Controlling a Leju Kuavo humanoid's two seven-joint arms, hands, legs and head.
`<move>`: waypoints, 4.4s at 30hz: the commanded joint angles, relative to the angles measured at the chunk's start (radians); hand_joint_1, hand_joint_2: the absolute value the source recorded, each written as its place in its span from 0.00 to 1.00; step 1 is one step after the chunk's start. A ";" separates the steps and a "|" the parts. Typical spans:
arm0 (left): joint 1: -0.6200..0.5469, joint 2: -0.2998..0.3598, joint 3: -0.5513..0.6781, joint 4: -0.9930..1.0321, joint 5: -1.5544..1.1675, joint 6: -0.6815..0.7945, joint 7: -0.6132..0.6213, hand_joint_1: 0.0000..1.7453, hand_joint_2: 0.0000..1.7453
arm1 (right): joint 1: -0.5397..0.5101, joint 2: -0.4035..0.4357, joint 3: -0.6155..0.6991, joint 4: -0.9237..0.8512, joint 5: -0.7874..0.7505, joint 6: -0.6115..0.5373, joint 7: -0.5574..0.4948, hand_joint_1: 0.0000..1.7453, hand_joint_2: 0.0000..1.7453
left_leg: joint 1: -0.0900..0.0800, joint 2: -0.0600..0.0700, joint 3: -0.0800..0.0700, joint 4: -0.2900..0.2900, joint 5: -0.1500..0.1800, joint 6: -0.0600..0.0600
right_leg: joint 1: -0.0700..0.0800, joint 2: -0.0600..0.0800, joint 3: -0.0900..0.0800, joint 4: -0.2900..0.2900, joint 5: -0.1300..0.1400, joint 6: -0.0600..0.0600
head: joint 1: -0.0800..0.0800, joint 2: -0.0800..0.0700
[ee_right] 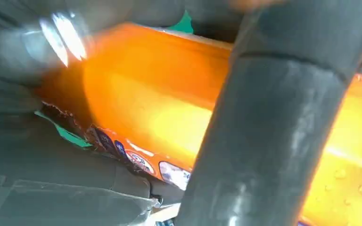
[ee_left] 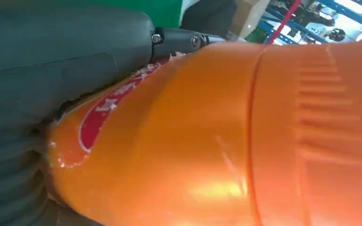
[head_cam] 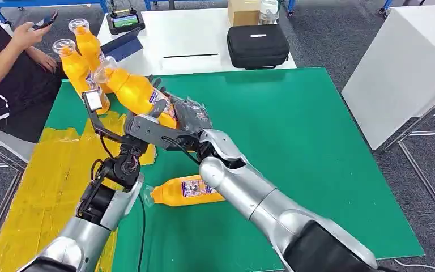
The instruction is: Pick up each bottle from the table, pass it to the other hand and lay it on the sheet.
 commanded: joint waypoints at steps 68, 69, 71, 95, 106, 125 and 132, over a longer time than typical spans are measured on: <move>0.116 0.389 -0.065 0.206 -1.977 0.522 0.020 1.00 1.00 | 0.563 -0.539 -0.224 -0.753 0.305 0.316 -0.194 0.00 1.00 | 0.000 -0.003 0.004 -0.002 -0.002 0.000 | 0.000 -0.004 0.006 -0.003 -0.003 0.000 | 0.001 0.000; 0.111 0.384 -0.079 0.226 -1.970 0.507 0.009 1.00 1.00 | 0.563 -0.548 -0.219 -0.746 0.302 0.320 -0.194 0.00 1.00 | 0.000 -0.002 0.006 -0.002 -0.003 0.000 | 0.000 -0.004 0.009 -0.003 -0.003 -0.001 | 0.001 0.000; 0.095 0.374 -0.102 0.257 -1.971 0.482 0.003 1.00 1.00 | 0.560 -0.557 -0.215 -0.734 0.299 0.326 -0.194 0.00 1.00 | -0.001 -0.003 0.004 -0.003 -0.002 0.000 | -0.001 -0.004 0.007 -0.003 -0.002 0.000 | 0.001 0.000; -0.055 0.367 -0.174 0.376 -1.529 0.084 -0.300 0.00 0.00 | 0.357 -0.416 -0.181 -0.312 0.360 0.355 -0.168 0.00 1.00 | 0.000 0.000 0.000 0.000 -0.001 -0.001 | 0.001 -0.001 0.002 -0.001 -0.001 -0.001 | 0.000 0.000; -0.104 0.364 -0.166 0.334 -1.355 -0.009 -0.339 0.00 0.00 | 0.340 -0.374 -0.169 -0.231 0.405 0.336 -0.149 0.00 1.00 | 0.001 -0.002 -0.001 0.000 0.001 -0.001 | 0.001 -0.004 0.001 0.000 -0.001 -0.001 | 0.001 0.000; -0.045 0.342 -0.102 0.065 -1.161 -0.021 -0.312 0.00 0.00 | 0.295 -0.236 -0.061 -0.032 0.432 0.373 -0.199 0.00 1.00 | 0.001 -0.001 -0.002 0.000 0.001 -0.001 | 0.000 -0.002 0.000 0.000 0.000 -0.001 | 0.001 0.000; -0.054 0.319 -0.078 0.068 -1.118 -0.036 -0.315 0.00 0.00 | 0.269 -0.208 0.063 0.130 0.478 0.423 -0.185 1.00 1.00 | 0.001 -0.002 0.003 -0.001 0.000 -0.002 | 0.001 -0.004 0.005 -0.001 -0.001 -0.001 | 0.000 0.000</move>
